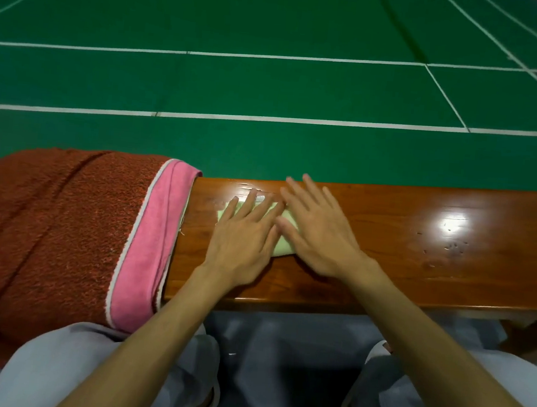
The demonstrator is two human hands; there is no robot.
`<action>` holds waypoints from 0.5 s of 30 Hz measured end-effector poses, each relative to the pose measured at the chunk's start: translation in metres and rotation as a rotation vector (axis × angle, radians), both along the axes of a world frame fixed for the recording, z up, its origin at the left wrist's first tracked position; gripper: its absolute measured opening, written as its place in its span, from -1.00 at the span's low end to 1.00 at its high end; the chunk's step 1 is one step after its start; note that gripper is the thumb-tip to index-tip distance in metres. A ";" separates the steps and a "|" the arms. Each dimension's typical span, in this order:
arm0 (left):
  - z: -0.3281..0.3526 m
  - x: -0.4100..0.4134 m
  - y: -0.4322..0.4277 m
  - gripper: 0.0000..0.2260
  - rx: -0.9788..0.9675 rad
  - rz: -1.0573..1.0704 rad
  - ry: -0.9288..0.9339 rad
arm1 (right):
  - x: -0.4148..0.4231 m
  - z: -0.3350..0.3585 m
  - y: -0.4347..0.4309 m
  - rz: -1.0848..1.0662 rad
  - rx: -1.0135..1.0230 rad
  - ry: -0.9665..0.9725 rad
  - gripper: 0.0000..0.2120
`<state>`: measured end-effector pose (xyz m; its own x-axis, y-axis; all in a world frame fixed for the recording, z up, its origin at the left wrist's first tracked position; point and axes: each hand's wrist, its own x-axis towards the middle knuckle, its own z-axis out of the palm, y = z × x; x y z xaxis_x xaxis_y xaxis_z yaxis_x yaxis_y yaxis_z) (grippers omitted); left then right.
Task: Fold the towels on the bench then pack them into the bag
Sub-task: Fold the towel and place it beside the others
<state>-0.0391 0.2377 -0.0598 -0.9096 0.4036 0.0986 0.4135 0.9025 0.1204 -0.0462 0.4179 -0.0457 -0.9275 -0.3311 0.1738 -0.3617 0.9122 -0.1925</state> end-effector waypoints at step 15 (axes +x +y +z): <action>0.015 0.012 -0.040 -0.32 0.095 0.630 -0.044 | 0.009 0.002 0.005 -0.403 -0.021 -0.186 -0.38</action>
